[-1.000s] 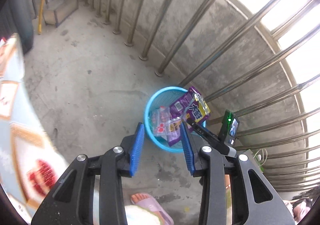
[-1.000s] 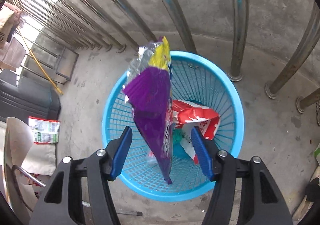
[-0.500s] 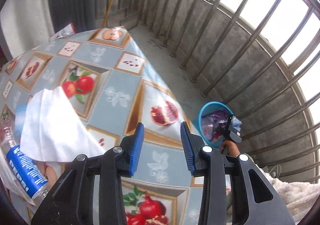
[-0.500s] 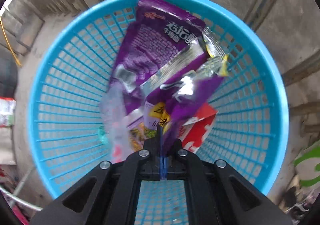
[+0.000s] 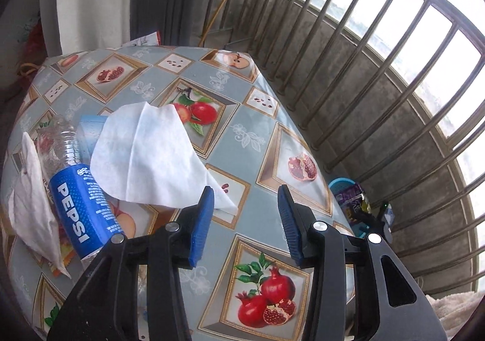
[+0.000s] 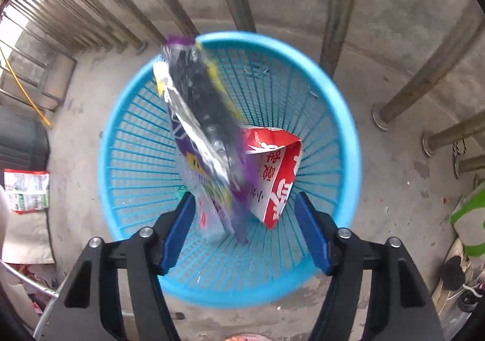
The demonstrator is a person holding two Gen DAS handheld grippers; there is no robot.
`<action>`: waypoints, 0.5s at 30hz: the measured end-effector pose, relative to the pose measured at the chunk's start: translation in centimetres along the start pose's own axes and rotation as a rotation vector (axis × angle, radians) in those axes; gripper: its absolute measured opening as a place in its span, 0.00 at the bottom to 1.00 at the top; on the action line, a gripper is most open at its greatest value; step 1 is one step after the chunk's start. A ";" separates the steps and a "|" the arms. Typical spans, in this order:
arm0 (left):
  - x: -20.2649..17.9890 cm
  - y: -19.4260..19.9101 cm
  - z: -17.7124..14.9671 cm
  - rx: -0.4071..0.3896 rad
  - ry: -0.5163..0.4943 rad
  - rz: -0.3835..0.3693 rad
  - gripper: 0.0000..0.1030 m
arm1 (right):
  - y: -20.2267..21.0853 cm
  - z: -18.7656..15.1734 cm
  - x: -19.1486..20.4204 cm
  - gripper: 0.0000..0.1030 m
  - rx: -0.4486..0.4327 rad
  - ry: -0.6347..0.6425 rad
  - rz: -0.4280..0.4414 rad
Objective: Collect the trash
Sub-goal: 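Move both tools back over the table toward the Pepsi bottle and wipe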
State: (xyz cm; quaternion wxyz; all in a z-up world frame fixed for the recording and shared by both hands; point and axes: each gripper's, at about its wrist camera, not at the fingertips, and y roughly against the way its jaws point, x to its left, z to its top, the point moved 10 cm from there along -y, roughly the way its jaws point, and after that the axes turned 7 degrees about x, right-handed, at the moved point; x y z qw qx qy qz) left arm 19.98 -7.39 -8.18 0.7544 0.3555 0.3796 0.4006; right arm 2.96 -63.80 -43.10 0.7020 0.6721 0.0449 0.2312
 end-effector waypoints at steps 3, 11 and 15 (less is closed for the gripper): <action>1.0 1.2 -0.1 -0.034 0.024 -0.017 0.41 | 4.1 -1.2 0.2 0.67 -0.072 -0.033 0.028; 4.5 5.3 -2.6 -0.119 0.056 -0.003 0.43 | 17.4 -5.8 5.3 0.67 -0.347 0.125 0.148; 6.9 7.5 -4.2 -0.169 0.090 0.032 0.45 | 23.6 -8.1 10.8 0.67 -0.421 0.266 0.262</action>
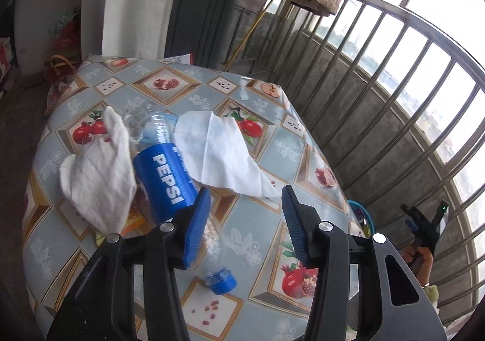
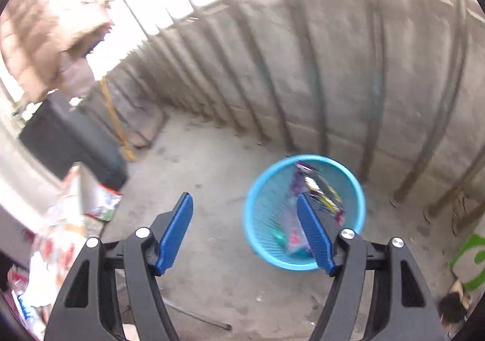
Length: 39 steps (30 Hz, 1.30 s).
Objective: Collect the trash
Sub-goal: 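Move both tools back over the table toward the Pepsi bottle and wipe, then grasp the Pepsi bottle with the right tool while the left tool grasps the white wipe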
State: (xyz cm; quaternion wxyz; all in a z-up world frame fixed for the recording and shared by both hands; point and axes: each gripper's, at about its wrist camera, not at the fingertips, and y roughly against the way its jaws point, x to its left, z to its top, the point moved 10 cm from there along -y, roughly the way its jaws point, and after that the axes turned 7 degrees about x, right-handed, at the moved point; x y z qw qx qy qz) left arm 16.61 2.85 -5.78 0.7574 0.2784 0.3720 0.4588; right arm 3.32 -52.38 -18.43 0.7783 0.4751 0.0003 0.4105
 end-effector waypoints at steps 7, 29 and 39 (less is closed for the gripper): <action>3.9 2.4 -1.5 -0.051 0.088 0.029 0.45 | 2.6 -2.7 15.8 0.67 0.067 0.234 0.262; 16.0 1.9 -1.6 -0.047 0.340 0.127 0.42 | 5.7 -24.7 44.8 0.67 0.630 0.663 0.754; 18.5 -0.4 -1.0 0.001 0.422 0.067 0.38 | 3.4 -29.4 50.0 0.67 0.748 0.768 0.694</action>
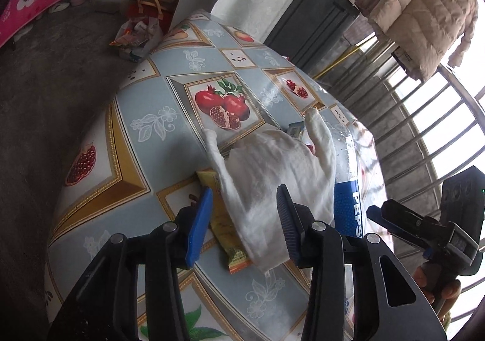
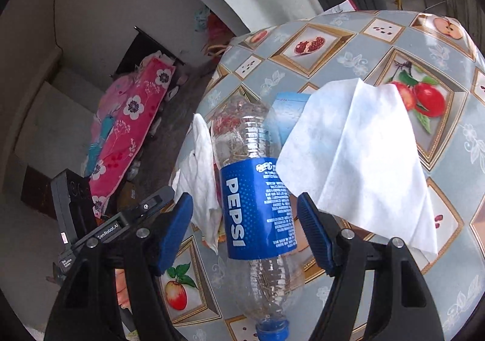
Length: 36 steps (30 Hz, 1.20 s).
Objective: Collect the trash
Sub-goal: 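Grasp the Pepsi bottle with the right tool while the left tool grasps the white wipe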
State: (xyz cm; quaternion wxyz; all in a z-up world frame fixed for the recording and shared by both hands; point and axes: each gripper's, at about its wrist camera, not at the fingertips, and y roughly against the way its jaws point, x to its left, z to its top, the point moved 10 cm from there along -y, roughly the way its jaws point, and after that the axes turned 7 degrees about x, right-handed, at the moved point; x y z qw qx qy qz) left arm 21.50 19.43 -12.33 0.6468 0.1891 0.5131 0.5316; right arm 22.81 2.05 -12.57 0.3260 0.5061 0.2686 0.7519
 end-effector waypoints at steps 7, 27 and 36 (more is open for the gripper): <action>0.0 -0.9 0.0 0.026 0.013 -0.025 0.32 | -2.3 -0.1 -0.1 0.67 0.066 0.009 -0.033; -0.7 0.6 0.5 -0.026 0.010 -0.037 0.04 | -4.2 -0.7 -0.4 0.55 0.114 0.025 -0.046; -1.4 2.7 0.8 -0.080 -0.005 -0.059 0.03 | -3.5 -1.1 0.1 0.54 0.101 0.031 -0.028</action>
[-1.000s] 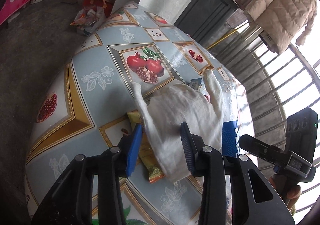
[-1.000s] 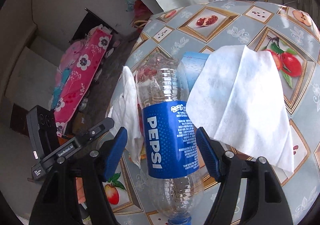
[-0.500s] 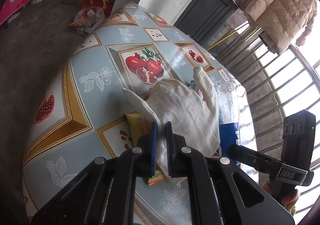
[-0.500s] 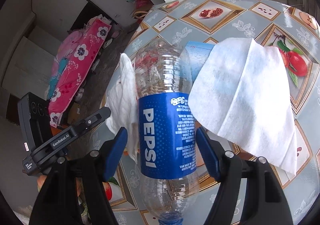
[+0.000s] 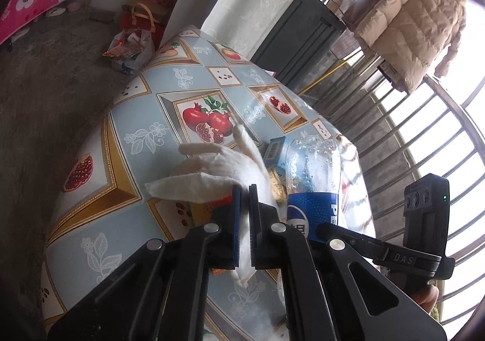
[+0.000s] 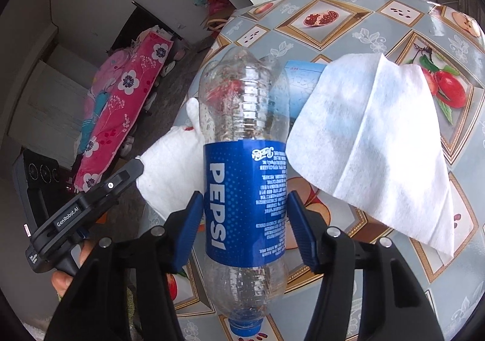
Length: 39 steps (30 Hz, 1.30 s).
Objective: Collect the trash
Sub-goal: 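Grasp the Pepsi bottle with the right tool while the left tool grasps the white wipe, then lift the Pepsi bottle and white wipe off the table with both tools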
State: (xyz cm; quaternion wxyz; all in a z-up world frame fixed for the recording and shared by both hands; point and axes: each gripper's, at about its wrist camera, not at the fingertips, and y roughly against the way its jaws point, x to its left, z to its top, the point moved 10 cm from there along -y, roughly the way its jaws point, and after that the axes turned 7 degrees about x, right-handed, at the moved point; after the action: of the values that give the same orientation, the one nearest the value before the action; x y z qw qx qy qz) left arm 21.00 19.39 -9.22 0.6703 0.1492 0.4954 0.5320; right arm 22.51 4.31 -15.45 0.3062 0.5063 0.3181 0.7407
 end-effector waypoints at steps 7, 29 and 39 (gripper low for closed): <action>0.2 -0.5 -0.7 0.008 0.014 0.001 0.03 | -0.7 0.1 -0.2 0.55 0.032 -0.011 -0.018; -0.1 0.3 -1.2 -0.027 0.015 -0.008 0.03 | -3.1 -0.9 0.4 0.58 0.104 -0.015 -0.060; -0.8 1.7 -1.0 -0.059 0.006 -0.029 0.03 | -1.8 -1.4 0.3 0.56 0.081 -0.036 -0.018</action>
State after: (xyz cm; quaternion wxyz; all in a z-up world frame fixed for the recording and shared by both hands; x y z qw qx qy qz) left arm 19.24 19.05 -8.10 0.6806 0.1207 0.4834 0.5372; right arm 21.29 5.44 -17.10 0.2979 0.5285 0.3469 0.7152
